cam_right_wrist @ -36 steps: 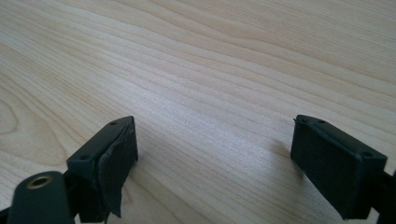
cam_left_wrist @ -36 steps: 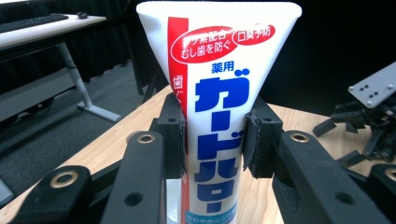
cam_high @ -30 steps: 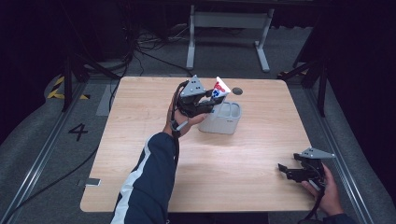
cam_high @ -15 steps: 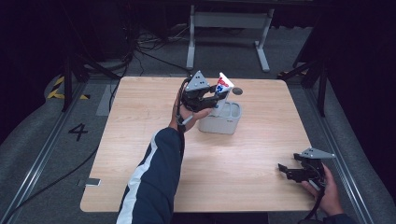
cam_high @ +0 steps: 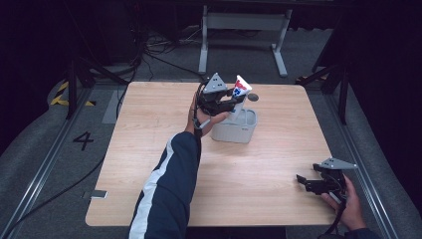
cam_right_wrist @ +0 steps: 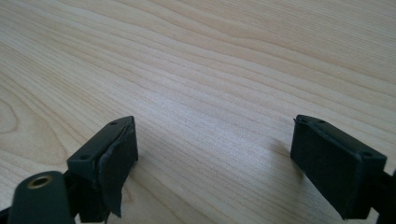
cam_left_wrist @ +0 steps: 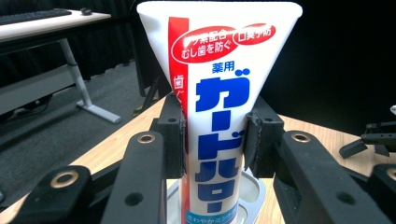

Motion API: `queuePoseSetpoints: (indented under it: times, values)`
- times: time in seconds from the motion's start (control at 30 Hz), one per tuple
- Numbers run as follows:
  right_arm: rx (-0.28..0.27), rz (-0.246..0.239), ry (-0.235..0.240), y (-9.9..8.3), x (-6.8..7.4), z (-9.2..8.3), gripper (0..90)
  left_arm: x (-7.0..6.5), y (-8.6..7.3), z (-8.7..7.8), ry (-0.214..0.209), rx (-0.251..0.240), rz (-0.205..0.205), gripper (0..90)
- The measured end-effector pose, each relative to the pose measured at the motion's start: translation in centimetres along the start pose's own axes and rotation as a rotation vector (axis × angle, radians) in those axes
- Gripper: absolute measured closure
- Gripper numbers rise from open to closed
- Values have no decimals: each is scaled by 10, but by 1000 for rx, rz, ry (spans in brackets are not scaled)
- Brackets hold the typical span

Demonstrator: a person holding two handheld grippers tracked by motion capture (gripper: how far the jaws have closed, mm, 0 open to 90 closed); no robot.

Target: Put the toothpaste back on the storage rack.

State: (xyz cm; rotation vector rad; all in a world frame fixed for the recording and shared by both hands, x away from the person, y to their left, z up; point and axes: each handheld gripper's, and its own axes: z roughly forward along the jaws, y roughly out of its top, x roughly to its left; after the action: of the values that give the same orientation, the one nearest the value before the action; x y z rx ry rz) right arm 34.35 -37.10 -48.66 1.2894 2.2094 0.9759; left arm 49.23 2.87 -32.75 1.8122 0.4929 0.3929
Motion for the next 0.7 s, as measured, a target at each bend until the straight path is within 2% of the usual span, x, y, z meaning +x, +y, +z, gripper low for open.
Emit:
queuePoseSetpoints:
  times: [0.23, 0.53, 0.7]
  values:
    - [-2, 1, 0, 0, 0, 0, 153, 2, -5, 9, 0, 9, -1, 652]
    - [-2, 1, -1, 0, 0, 0, 153, 6, -15, 17, 4, 33, -22, 651]
    - [-2, -1, -1, 0, 0, 0, 153, 5, -20, 21, 4, 58, -10, 651]
